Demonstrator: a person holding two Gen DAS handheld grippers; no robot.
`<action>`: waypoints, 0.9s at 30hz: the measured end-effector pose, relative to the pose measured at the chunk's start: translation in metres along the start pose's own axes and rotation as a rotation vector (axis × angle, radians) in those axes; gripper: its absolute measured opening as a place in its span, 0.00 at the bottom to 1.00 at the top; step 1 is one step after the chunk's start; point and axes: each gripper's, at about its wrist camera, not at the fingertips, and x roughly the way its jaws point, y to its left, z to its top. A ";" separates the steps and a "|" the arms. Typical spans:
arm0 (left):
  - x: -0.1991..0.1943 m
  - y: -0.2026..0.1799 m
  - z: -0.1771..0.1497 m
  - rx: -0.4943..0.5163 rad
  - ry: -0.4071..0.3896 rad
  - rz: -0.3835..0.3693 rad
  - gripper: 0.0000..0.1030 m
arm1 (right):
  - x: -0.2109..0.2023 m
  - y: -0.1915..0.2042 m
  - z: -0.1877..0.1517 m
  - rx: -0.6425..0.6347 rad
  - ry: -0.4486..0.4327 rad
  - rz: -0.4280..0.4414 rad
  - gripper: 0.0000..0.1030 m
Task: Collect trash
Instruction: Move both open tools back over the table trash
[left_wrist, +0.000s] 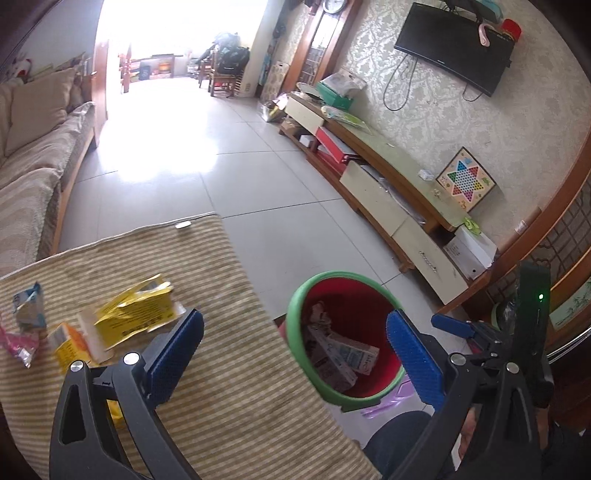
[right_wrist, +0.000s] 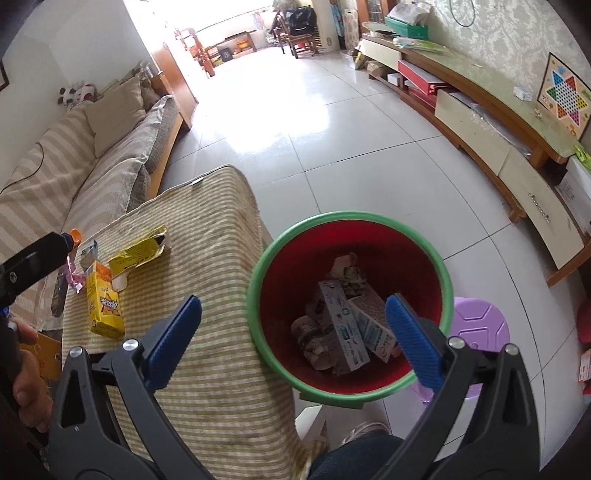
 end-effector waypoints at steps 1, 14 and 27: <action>-0.006 0.010 -0.005 -0.017 0.002 0.017 0.92 | 0.001 0.010 -0.001 -0.016 0.000 0.008 0.95; -0.086 0.141 -0.081 -0.244 -0.018 0.178 0.92 | 0.008 0.124 -0.018 -0.197 0.007 0.056 0.95; -0.129 0.235 -0.113 -0.396 -0.054 0.255 0.92 | 0.034 0.220 -0.041 -0.367 0.045 0.105 0.95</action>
